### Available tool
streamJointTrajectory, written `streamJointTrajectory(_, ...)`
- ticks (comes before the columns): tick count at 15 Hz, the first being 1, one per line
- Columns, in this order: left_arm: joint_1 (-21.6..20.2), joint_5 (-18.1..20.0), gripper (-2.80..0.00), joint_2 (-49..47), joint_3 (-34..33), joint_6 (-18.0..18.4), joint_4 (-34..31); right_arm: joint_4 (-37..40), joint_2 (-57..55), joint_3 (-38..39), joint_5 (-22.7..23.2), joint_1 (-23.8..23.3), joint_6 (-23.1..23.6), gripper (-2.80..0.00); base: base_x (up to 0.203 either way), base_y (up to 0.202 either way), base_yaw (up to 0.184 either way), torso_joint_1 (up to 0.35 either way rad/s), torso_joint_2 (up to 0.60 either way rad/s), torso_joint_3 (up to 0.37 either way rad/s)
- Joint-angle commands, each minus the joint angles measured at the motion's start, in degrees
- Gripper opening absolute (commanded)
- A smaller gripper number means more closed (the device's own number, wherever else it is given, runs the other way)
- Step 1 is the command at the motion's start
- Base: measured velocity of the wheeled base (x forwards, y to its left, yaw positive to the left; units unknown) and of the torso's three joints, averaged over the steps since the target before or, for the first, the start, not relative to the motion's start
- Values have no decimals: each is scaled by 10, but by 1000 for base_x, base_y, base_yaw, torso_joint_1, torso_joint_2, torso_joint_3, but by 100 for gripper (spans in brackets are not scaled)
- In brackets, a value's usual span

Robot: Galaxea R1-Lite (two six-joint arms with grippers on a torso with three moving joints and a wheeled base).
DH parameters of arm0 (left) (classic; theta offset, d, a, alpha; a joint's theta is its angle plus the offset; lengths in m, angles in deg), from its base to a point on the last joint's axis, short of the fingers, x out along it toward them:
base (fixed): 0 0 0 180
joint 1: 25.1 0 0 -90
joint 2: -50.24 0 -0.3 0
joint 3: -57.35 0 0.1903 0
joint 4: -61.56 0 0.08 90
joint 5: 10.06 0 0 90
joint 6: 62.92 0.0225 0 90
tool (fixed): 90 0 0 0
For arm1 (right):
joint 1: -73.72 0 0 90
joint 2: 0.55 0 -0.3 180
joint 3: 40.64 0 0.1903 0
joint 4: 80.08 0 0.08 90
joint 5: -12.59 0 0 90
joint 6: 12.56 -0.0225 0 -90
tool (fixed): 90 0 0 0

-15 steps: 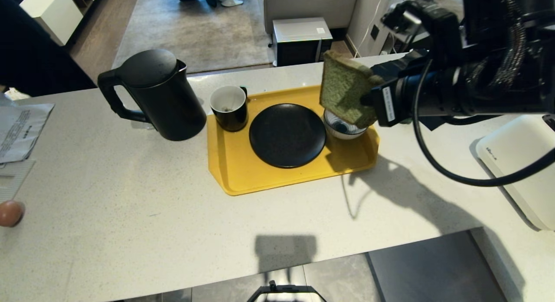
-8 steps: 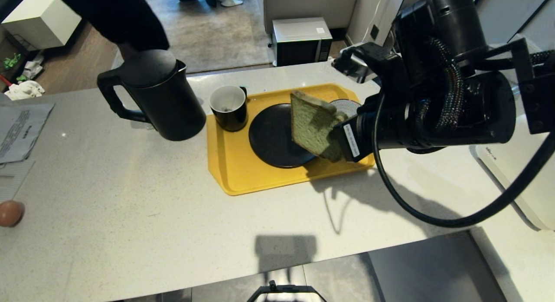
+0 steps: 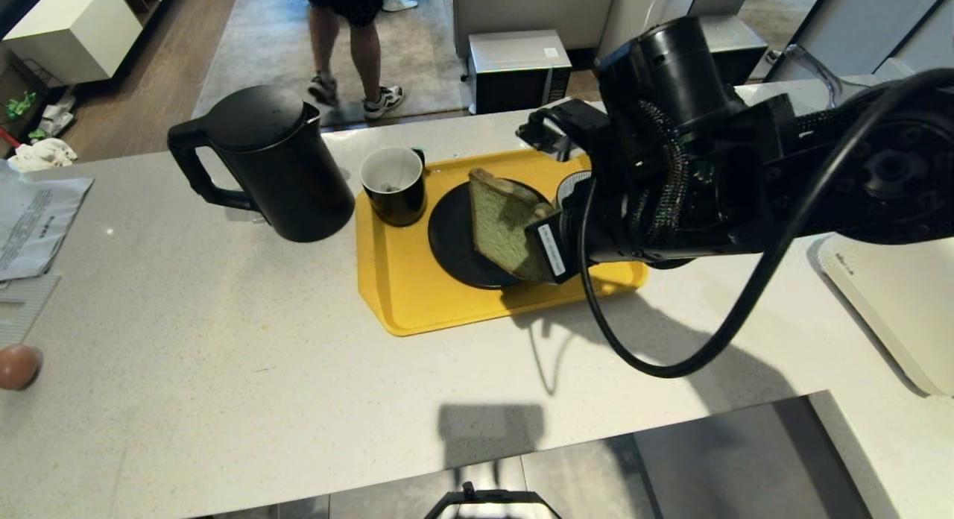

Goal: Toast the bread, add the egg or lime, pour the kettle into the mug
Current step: Put the baked bread on a plate

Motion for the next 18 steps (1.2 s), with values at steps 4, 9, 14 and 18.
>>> streamJointTrajectory(4, 0, 0, -280, 1, -10, 0, 0, -1, -81, -68, -1, 8, 0, -280, 0, 0, 0, 0, 0, 0)
streamJointTrajectory(9, 0, 0, -280, 1, -10, 0, 0, -3, -119, -114, -1, 8, 1, -280, 0, 0, 0, 0, 0, 0)
streamJointTrajectory(14, 0, 0, -280, 1, -10, 0, 0, -57, -137, -115, -3, 6, 6, 0, 0, 0, 0, 0, 0, 0)
streamJointTrajectory(18, 0, 0, -280, 1, -10, 0, 0, -54, -138, -113, -3, 5, 5, 0, 0, 0, 0, 0, 0, 0)
